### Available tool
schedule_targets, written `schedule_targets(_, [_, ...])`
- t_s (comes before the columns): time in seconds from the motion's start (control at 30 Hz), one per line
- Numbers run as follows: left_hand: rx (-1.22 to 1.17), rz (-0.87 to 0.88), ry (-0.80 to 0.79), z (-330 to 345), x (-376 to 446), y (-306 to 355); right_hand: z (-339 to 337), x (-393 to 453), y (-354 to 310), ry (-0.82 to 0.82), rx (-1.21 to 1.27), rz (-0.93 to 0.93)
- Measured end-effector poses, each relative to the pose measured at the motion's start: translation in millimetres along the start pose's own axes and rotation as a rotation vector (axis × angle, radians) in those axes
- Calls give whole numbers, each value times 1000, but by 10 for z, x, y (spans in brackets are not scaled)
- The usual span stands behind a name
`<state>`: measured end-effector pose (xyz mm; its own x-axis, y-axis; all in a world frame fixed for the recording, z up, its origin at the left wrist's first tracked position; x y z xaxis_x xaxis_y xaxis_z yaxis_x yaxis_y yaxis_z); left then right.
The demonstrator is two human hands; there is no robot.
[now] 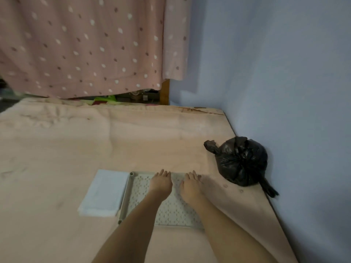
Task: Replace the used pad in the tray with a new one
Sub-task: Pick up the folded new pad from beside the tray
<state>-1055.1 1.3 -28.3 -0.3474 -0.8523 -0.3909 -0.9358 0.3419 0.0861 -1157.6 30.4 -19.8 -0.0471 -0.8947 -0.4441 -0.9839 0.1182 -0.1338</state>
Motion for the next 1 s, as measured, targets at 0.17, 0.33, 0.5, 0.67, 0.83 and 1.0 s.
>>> schedule_targets(0.17, [-38,-106,34,135,-328,-675,138,-79,-705,-22,-47,-96])
schedule_targets(0.33, [-100,-211,10,376,-726,-1309,371,-189,-1413,-51,-28,-189])
schedule_targets(0.5, [-195,-335,4,571,-1001,-1893,574,-262,-1989,-103,2,-267])
schedule_targets(0.67, [-371,-504,16,611,-1120,-2320,615,-142,-2374,-103,46,-297])
schedule_targets(0.83, [-571,-594,13,661,-1107,-2695,535,63,-2561,-163,69,-203])
schedule_targets(1.0, [-795,-673,26,726,-938,-2909,607,310,-2632,-240,74,-125])
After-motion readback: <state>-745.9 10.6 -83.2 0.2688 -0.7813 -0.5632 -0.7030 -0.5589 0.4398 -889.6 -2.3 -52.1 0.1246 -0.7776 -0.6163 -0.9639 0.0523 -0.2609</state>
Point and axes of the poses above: each hand's wrist, its own x-axis towards the middle knuckle, its own z-axis out of the palm, y = z × x, the point moved 8 cm from there along x, towards the middle knuckle, and after that the axes turned 10 degrees about -y, right-handed, at the moved point
